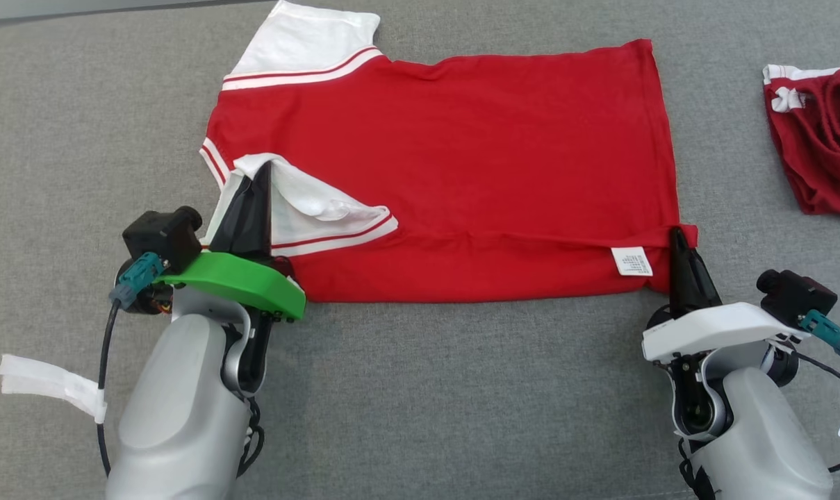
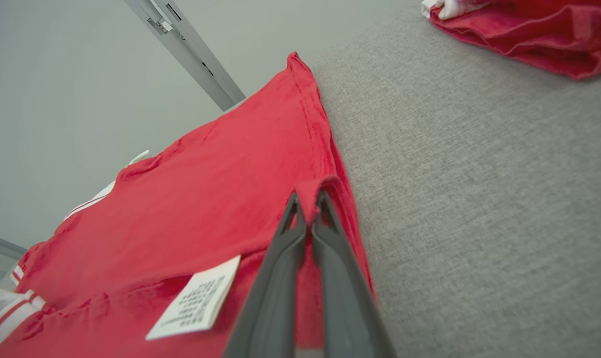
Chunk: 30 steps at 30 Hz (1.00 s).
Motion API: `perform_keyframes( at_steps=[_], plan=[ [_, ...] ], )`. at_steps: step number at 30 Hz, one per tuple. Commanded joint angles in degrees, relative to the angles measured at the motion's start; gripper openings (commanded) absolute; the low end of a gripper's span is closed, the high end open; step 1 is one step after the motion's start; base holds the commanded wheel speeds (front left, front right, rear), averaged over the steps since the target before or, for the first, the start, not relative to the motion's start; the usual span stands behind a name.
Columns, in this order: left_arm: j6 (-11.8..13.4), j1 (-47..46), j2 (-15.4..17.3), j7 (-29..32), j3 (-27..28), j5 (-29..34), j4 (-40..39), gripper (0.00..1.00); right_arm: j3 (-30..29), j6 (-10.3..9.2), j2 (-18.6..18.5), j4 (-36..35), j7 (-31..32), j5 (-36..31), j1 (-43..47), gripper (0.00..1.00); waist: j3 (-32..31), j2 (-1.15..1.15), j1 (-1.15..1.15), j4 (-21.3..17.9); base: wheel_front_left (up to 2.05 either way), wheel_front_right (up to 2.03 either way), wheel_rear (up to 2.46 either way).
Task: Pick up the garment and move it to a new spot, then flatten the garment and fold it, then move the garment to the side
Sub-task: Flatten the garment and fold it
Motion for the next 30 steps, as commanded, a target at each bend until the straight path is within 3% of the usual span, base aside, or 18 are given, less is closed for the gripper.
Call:
perform_keyframes(
  at_steps=[1, 7, 8, 9, 10, 11, 12, 21, 30],
  plan=[
    [-0.2, -1.2, -0.2, -0.2, 0.5, 0.7, 0.3, 0.0, 0.1, 0.02, -0.1, 0.0, -0.2, -0.5, -1.2, 0.0, 0.5, 0.0, 0.0, -0.2, 0.0, 0.0, 0.0],
    [-0.4, -2.8, -0.6, -0.2, 1.8, 1.1, 2.0, 0.0, 0.0, 0.02, -0.1, -0.5, -0.3, -0.7, -2.3, 0.0, 0.9, 0.0, 0.0, -0.3, 0.0, 0.0, 0.0],
    [-0.4, -3.2, -0.6, -0.2, 2.1, 1.0, 2.7, 0.0, -0.2, 0.02, -0.1, -0.5, -0.3, -0.8, -2.4, 0.21, 1.0, 0.0, 0.0, -0.3, 0.0, 0.0, 0.0],
    [-0.4, -3.6, -0.7, -0.2, 2.4, 1.1, 2.9, 0.0, -0.3, 0.02, -0.1, -0.5, -0.3, -1.0, -2.5, 0.67, 1.1, 0.0, 0.0, -0.3, 0.0, 0.0, 0.0],
    [-0.4, -4.1, -0.7, -0.2, 3.0, 1.1, 3.2, 0.0, -0.6, 0.02, -0.2, -0.7, -0.3, -1.2, -2.8, 1.0, 1.1, 0.0, 0.0, -0.3, 0.0, 0.0, 0.0],
    [-0.4, -4.2, -0.8, -0.2, 3.4, 1.0, 3.4, 0.34, -0.8, 0.02, -0.2, -0.7, -0.3, -1.3, -3.0, 1.0, 1.2, 0.0, 0.0, -0.3, 0.0, 0.0, 0.0],
    [-0.3, -4.4, -0.9, -0.2, 3.7, 1.2, 3.4, 1.0, -0.9, 0.02, -0.1, -0.9, -0.3, -1.4, -3.1, 1.0, 1.2, 0.0, 0.0, -0.3, 0.0, 0.0, 0.0],
    [-0.4, -2.3, -1.0, -0.2, 4.3, 1.6, 0.4, 1.0, -3.8, 0.02, -0.1, -5.1, -0.3, -3.8, -0.3, 1.0, 0.2, 0.0, 0.0, 0.4, 0.0, 0.0, 0.0],
    [-0.5, 5.4, -0.9, -0.2, 7.1, 1.6, -4.4, 1.0, -5.3, 0.02, -0.1, -11.1, -0.2, -8.6, 5.2, 1.0, -2.7, 0.0, 0.0, 2.1, 0.0, 0.0, 0.0]
  ],
)
